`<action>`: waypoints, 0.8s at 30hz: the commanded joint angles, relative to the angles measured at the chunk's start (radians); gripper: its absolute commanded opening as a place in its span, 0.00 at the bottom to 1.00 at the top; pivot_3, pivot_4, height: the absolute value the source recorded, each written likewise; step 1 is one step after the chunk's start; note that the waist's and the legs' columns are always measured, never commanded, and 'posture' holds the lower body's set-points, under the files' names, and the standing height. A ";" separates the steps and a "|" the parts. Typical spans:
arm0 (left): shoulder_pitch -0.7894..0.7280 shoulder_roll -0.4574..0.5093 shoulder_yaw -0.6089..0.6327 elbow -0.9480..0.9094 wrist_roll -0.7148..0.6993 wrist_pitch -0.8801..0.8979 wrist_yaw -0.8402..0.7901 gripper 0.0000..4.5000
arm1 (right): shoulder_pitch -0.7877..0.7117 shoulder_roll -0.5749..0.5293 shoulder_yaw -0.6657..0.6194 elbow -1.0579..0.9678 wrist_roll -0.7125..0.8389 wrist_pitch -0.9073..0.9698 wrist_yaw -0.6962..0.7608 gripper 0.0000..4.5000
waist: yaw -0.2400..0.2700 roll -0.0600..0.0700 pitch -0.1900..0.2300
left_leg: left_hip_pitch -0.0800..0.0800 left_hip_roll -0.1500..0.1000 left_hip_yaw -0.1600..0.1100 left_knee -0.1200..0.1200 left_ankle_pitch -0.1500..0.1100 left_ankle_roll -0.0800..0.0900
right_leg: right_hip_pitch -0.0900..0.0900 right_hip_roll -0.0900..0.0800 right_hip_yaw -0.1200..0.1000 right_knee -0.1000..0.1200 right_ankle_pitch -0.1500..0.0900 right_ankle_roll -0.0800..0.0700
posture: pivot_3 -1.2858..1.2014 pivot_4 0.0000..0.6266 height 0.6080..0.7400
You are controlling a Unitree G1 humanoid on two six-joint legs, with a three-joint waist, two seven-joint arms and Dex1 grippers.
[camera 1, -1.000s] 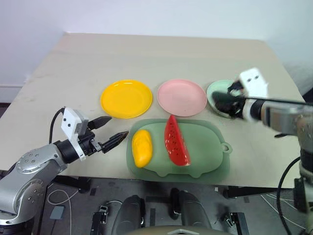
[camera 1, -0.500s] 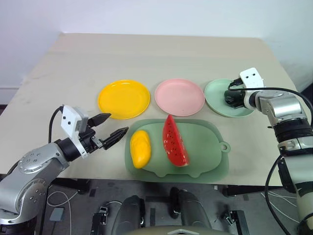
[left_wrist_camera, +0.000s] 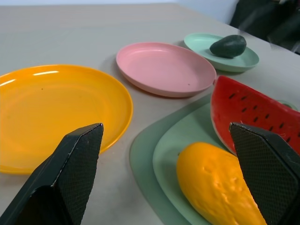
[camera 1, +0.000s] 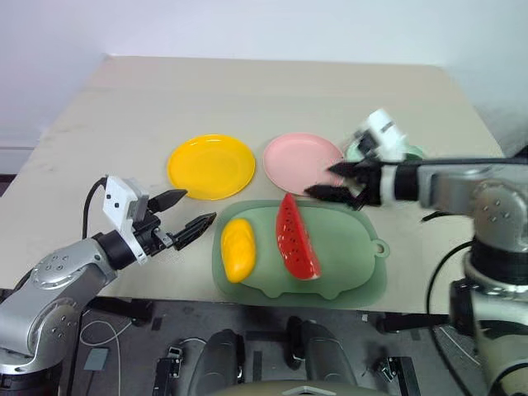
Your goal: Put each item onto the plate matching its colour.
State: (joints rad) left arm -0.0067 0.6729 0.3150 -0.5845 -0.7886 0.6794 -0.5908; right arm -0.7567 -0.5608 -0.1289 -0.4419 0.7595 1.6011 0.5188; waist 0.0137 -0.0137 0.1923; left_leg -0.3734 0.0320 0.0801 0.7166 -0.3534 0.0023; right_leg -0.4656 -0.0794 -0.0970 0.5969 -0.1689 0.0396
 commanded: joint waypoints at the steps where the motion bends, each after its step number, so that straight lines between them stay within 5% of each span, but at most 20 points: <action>1: -0.032 0.018 -0.013 0.016 0.015 -0.021 -0.024 1.00 | 0.039 0.062 0.005 -0.056 0.112 0.013 -0.151 0.99 | 0.001 0.000 0.000 | 0.000 -0.001 0.000 0.000 0.000 0.000 | 0.000 -0.001 0.000 0.000 0.000 0.000 | 0.52 0.24 1.00; 14: -0.013 0.009 -0.003 -0.003 0.021 -0.022 -0.020 1.00 | 0.135 -0.078 0.255 -0.169 0.074 0.009 -0.303 0.99 | -0.005 0.000 0.000 | 0.000 -0.001 0.001 0.000 0.000 0.000 | 0.000 0.001 0.000 0.000 0.000 0.000 | 0.52 0.24 1.00; 24: 0.020 0.012 0.020 -0.026 0.015 -0.028 0.003 1.00 | -0.052 -0.100 0.231 -0.009 -0.020 -0.098 -0.199 0.45 | -0.007 0.000 0.000 | 0.000 -0.001 0.001 0.000 0.000 0.000 | -0.001 0.001 0.000 -0.001 0.000 0.000 | 0.52 0.24 1.00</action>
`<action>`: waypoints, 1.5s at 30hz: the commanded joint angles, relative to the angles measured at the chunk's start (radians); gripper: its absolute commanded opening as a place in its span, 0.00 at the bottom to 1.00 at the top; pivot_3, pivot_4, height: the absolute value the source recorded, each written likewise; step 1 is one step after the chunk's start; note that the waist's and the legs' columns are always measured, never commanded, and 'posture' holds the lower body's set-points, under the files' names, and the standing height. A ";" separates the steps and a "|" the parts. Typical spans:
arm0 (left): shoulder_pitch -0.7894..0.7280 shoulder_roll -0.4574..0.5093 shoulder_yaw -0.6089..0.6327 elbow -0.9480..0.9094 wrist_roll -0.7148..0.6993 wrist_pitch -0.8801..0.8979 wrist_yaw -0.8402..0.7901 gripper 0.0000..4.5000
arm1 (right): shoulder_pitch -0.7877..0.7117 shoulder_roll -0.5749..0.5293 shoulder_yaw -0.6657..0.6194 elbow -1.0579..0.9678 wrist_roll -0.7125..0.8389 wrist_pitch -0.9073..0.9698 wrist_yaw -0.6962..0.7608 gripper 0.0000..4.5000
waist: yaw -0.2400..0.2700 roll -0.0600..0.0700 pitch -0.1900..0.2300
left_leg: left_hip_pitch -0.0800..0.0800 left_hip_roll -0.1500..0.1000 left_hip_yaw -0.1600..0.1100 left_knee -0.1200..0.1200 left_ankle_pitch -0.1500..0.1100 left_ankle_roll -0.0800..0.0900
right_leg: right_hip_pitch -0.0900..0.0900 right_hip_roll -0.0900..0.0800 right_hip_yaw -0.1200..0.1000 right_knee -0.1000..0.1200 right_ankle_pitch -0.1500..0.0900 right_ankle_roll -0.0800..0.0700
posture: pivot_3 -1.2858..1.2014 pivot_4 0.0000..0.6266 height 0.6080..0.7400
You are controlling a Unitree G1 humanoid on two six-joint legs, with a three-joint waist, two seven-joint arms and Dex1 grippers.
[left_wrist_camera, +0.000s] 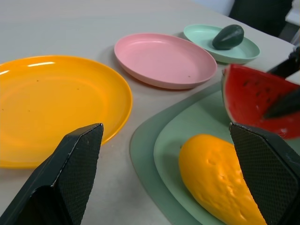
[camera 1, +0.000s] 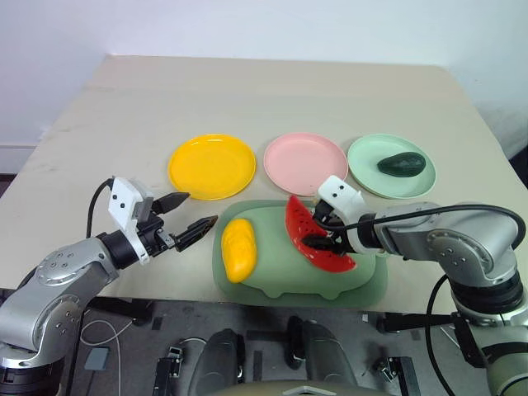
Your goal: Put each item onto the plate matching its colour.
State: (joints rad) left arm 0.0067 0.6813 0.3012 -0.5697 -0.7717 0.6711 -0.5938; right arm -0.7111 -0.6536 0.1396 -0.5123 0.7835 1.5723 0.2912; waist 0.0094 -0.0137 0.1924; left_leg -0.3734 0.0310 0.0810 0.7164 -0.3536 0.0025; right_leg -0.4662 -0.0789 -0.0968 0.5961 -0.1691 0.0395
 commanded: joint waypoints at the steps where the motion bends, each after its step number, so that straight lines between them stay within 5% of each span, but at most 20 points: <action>1: 0.011 0.005 0.037 -0.042 -0.002 -0.021 0.007 1.00 | -0.136 -0.016 -0.020 0.105 -0.077 -0.112 0.042 0.44 | -0.004 0.000 0.000 | 0.000 0.000 0.000 0.000 0.000 0.000 | 0.000 0.000 0.000 0.000 0.000 0.000 | 0.52 0.24 1.00; 8: 0.019 0.007 0.045 -0.050 0.003 -0.024 0.014 1.00 | -0.343 0.004 0.184 0.602 -0.383 -0.547 0.200 0.44 | -0.008 0.000 0.000 | 0.000 0.000 0.001 -0.001 0.000 0.000 | 0.000 0.000 0.000 0.000 0.000 0.000 | 0.52 0.24 1.00; 16: 0.039 0.010 0.068 -0.093 -0.011 -0.009 0.043 1.00 | -0.411 0.126 0.291 1.049 -0.638 -0.949 0.355 0.44 | -0.020 0.000 0.000 | -0.002 0.000 0.001 -0.001 0.000 0.000 | -0.001 0.000 0.000 0.000 0.000 0.000 | 0.52 0.24 1.00; 17: 0.044 0.010 0.074 -0.110 -0.020 0.001 0.058 1.00 | -0.414 0.136 0.281 1.071 -0.649 -0.984 0.369 0.60 | -0.022 0.000 0.000 | -0.001 0.000 0.002 -0.001 0.000 0.000 | -0.001 -0.001 0.000 0.000 0.000 0.000 | 0.52 0.24 1.00; 19: 0.051 0.008 0.082 -0.135 -0.033 0.017 0.084 1.00 | -0.416 0.146 0.268 1.093 -0.673 -1.046 0.395 0.72 | -0.023 0.000 0.000 | -0.001 0.001 0.001 -0.001 0.000 0.000 | -0.001 -0.001 0.000 0.000 0.000 0.000 | 0.52 0.24 1.00; 23: 0.082 0.015 0.101 -0.210 -0.096 0.089 0.158 1.00 | -0.374 0.107 0.209 0.976 -0.703 -1.156 0.402 0.99 | -0.023 0.001 0.001 | -0.001 0.001 0.001 -0.001 0.001 -0.001 | -0.001 0.000 0.000 0.001 0.000 0.000 | 0.52 0.24 1.00; 33: 0.031 -0.010 0.050 -0.371 -0.310 0.325 0.622 1.00 | -0.179 -0.055 -0.019 0.719 -0.600 -1.133 0.565 0.99 | -0.004 0.001 0.000 | 0.001 0.001 -0.001 0.000 0.001 -0.001 | 0.001 -0.001 0.000 0.000 0.000 0.000 | 0.52 0.24 1.00; 45: -0.191 -0.037 -0.229 -0.251 -0.682 0.409 1.204 1.00 | -0.066 -0.020 -0.054 0.546 -0.572 -1.054 0.546 0.99 | 0.003 0.000 0.000 | 0.002 0.000 -0.001 0.000 0.005 -0.009 | 0.002 0.000 0.000 0.001 0.001 0.000 | 0.52 0.24 1.00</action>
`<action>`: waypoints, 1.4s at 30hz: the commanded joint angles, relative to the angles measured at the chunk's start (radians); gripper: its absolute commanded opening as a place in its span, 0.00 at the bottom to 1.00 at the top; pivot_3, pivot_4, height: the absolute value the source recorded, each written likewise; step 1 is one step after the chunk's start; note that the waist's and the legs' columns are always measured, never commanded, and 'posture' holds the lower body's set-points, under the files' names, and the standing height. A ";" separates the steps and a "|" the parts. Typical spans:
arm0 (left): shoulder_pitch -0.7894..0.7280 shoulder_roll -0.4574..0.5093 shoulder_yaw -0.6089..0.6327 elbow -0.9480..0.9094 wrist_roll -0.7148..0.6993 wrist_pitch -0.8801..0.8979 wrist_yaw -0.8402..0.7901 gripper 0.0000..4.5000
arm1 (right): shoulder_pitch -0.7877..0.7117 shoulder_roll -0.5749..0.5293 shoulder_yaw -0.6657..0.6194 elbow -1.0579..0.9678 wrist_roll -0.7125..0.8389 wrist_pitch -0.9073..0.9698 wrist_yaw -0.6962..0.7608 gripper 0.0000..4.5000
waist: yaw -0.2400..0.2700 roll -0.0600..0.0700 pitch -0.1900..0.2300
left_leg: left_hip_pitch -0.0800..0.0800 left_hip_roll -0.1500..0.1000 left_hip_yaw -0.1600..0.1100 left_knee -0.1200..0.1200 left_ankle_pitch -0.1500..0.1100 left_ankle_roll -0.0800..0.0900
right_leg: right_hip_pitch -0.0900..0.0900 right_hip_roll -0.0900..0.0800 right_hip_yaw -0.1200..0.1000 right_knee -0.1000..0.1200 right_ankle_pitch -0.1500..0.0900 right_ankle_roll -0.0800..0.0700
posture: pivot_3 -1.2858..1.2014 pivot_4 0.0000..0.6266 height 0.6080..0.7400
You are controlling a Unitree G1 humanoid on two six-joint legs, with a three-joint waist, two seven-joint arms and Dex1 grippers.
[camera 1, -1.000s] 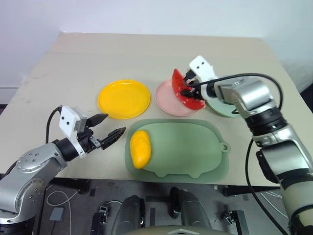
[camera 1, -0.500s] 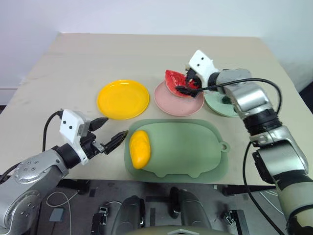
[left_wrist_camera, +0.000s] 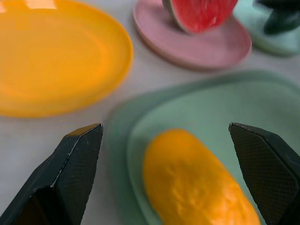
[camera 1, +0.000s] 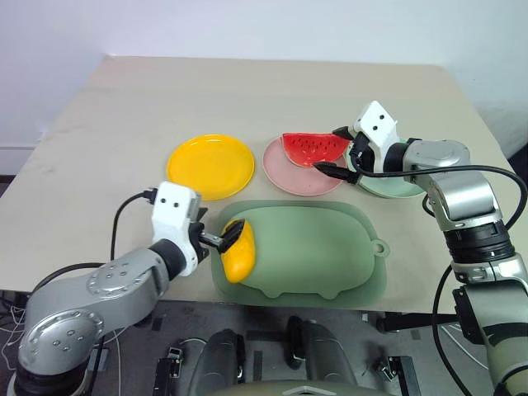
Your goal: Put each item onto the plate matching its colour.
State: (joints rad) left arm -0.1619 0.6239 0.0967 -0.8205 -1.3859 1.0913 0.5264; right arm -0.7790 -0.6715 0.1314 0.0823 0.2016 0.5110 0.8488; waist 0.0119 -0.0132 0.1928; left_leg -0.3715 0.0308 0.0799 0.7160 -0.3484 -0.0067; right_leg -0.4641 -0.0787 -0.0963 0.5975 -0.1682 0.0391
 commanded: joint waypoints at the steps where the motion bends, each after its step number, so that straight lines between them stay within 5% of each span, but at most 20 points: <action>1: -0.027 0.027 -0.040 0.007 -0.088 -0.014 0.106 1.00 | 0.007 -0.002 -0.047 -0.058 0.010 0.012 -0.015 0.99 | 0.001 0.000 0.000 | 0.000 0.000 0.000 0.000 0.000 0.000 | 0.000 0.000 0.000 0.000 0.000 0.000 | 0.52 0.24 1.00; 15: -0.106 0.044 -0.247 0.167 0.025 0.040 -0.001 1.00 | 0.083 -0.022 -0.107 -0.243 0.089 0.100 0.007 0.99 | 0.001 0.000 0.000 | 0.001 -0.001 0.000 0.000 0.000 -0.001 | 0.001 0.001 0.000 -0.001 0.000 0.000 | 0.52 0.24 1.00; 22: -0.086 0.031 -0.272 0.204 0.111 0.058 -0.060 1.00 | 0.324 -0.133 -0.229 -0.446 0.312 0.182 0.178 0.99 | 0.000 -0.001 -0.001 | 0.005 -0.001 0.000 -0.001 0.000 0.001 | 0.005 0.001 0.000 -0.002 0.000 0.000 | 0.52 0.24 1.00; 27: -0.077 0.031 -0.281 0.205 0.156 0.074 -0.104 0.74 | 0.395 -0.132 -0.247 -0.472 0.323 0.183 0.130 1.00 | -0.006 -0.001 -0.001 | 0.016 0.000 0.002 -0.004 -0.003 0.004 | 0.013 0.003 0.002 -0.002 -0.005 -0.001 | 0.52 0.24 1.00; 36: -0.195 0.031 -0.138 0.250 0.188 0.036 -0.132 0.74 | 0.393 -0.115 -0.238 -0.480 0.362 0.201 0.082 1.00 | 0.000 -0.001 -0.001 | 0.017 0.001 0.001 -0.004 -0.003 0.004 | 0.015 0.003 0.002 -0.001 -0.005 0.000 | 0.52 0.24 1.00; 42: -0.448 0.079 -0.075 0.561 0.409 -0.061 -0.292 0.74 | 0.393 -0.089 -0.199 -0.478 0.363 0.200 0.057 1.00 | 0.003 -0.003 0.001 | 0.014 0.000 0.000 -0.004 -0.002 0.004 | 0.013 0.003 0.000 -0.002 -0.005 -0.001 | 0.52 0.24 1.00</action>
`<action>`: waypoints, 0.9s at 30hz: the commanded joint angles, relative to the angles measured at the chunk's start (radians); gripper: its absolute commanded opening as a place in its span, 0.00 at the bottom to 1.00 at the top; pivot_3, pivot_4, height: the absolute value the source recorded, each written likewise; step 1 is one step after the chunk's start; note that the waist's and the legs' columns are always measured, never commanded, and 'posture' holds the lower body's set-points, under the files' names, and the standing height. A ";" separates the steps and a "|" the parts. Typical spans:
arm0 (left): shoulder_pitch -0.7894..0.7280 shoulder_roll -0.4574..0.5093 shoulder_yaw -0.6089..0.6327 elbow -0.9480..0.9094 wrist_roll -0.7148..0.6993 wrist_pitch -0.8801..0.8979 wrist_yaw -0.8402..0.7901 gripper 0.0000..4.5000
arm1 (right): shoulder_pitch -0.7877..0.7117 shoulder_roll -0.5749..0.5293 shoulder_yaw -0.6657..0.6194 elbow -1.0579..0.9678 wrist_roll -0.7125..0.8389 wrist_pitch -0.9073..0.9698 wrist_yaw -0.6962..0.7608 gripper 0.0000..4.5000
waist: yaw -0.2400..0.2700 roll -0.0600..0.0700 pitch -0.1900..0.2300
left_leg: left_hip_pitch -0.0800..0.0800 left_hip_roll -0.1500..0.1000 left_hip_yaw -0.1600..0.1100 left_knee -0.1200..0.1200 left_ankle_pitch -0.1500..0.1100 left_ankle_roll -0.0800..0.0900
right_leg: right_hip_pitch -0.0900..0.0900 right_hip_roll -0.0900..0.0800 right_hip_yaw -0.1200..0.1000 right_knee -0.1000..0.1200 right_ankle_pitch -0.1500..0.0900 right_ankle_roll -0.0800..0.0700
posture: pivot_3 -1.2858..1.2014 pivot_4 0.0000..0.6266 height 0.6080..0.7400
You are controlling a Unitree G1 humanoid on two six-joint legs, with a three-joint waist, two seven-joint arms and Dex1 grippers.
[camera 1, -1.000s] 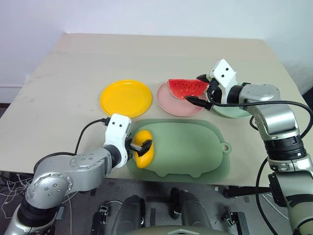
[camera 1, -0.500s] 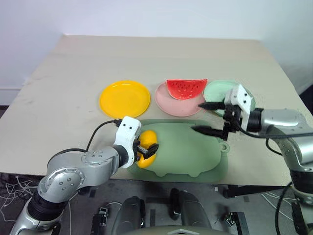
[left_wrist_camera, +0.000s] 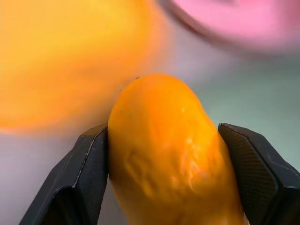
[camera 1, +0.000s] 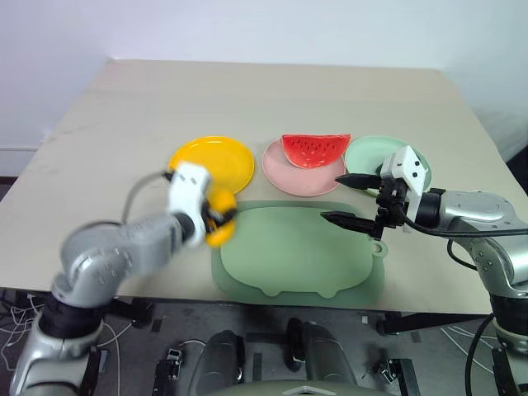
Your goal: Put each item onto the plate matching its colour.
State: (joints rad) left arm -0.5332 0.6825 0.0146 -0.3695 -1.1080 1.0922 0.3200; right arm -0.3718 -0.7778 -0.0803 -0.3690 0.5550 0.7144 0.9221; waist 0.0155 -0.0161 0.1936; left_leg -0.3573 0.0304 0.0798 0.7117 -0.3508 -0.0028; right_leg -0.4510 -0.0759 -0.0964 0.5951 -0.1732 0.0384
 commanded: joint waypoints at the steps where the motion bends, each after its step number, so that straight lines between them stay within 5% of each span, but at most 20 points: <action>1: -0.116 0.022 -0.016 0.174 0.188 -0.085 -0.132 0.74 | -0.016 0.026 0.021 -0.028 0.006 -0.005 -0.023 1.00 | -0.001 0.000 0.000 | 0.000 0.000 0.001 0.000 0.000 0.001 | 0.000 0.000 0.000 0.000 0.001 -0.002 | 0.52 0.24 1.00; 12: -0.314 -0.076 -0.162 0.601 0.580 -0.250 -0.489 0.74 | 0.038 0.030 0.014 -0.070 0.025 0.007 -0.065 1.00 | -0.002 -0.001 0.001 | -0.009 -0.002 0.004 0.000 0.001 -0.002 | -0.008 -0.003 0.000 -0.001 0.001 0.004 | 0.52 0.24 1.00; 16: -0.307 -0.115 -0.136 0.616 0.637 -0.268 -0.534 0.99 | 0.090 0.023 0.008 -0.102 0.033 0.018 -0.076 1.00 | -0.001 -0.001 0.001 | -0.015 -0.002 0.004 0.003 0.001 -0.002 | -0.013 -0.004 -0.001 0.000 0.002 0.004 | 0.52 0.24 1.00; 27: -0.252 -0.152 0.055 0.428 0.623 -0.185 -0.546 0.99 | 0.091 0.018 0.020 -0.086 0.027 0.022 -0.075 1.00 | -0.003 -0.002 0.001 | -0.015 -0.001 0.000 0.004 -0.001 0.003 | -0.013 -0.004 -0.001 0.002 0.002 0.004 | 0.52 0.24 1.00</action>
State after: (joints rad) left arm -0.7829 0.5221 0.0074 0.1389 -0.4683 0.8915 -0.2338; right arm -0.2655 -0.7472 -0.0476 -0.4377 0.5720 0.7425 0.8408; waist 0.0123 -0.0180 0.1946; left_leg -0.3721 0.0299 0.0801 0.7162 -0.3519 -0.0004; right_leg -0.4638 -0.0795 -0.0972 0.5969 -0.1712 0.0425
